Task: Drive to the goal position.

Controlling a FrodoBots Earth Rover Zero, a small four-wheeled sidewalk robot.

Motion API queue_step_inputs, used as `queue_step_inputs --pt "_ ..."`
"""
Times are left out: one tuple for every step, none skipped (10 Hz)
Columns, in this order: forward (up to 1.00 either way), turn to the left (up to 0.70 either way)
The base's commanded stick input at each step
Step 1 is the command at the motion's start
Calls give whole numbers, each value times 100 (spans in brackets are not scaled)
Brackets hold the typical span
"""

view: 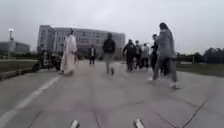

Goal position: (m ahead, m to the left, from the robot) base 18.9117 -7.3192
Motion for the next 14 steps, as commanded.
queue_step_inputs --pt "76 0" --pt "76 0" --pt "76 0" --pt "76 0" --pt "76 0" --pt "76 0" --pt "76 0" --pt "76 0" --pt "76 0" --pt "76 0" --pt "76 0" --pt "76 0" --pt "76 0" --pt "76 0"
